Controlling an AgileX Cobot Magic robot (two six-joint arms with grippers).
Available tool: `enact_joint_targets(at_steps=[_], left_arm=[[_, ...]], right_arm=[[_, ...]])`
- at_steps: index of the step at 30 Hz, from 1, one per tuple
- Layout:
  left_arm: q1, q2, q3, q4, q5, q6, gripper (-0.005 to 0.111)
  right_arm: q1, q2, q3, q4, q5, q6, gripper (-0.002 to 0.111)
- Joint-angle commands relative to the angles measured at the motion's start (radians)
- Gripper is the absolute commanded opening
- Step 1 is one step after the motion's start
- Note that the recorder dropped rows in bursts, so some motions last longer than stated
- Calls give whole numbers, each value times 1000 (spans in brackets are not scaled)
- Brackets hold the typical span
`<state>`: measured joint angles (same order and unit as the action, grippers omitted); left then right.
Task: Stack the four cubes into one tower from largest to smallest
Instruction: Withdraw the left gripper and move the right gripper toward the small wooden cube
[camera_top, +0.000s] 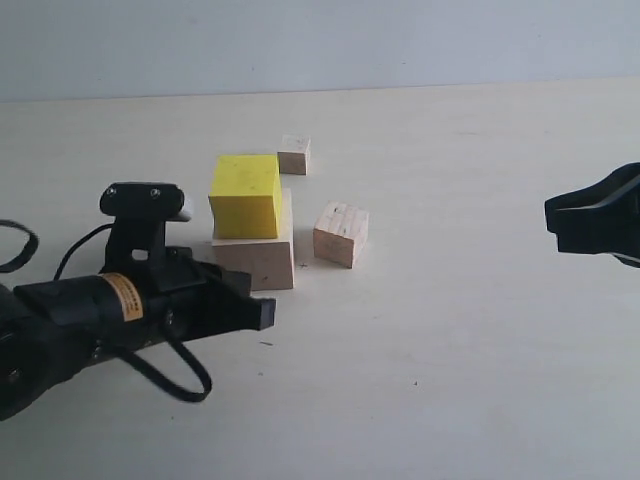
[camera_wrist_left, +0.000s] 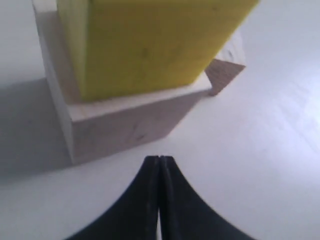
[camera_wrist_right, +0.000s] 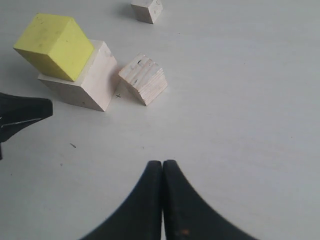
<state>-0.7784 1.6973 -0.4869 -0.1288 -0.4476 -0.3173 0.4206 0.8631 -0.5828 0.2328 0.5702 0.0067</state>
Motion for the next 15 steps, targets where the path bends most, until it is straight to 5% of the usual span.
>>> enact_joint_targets(at_steps=[1, 8, 15], left_arm=[[-82, -125, 96, -12, -4, -32, 0], [-139, -379, 162, -161, 0, 3, 0], [-137, -582, 162, -531, -2, 378, 0]], right_arm=[[4, -2, -9, -8, -16, -7, 0], [4, 21, -9, -8, -33, -79, 0], [4, 157, -9, -8, -220, -202, 0]])
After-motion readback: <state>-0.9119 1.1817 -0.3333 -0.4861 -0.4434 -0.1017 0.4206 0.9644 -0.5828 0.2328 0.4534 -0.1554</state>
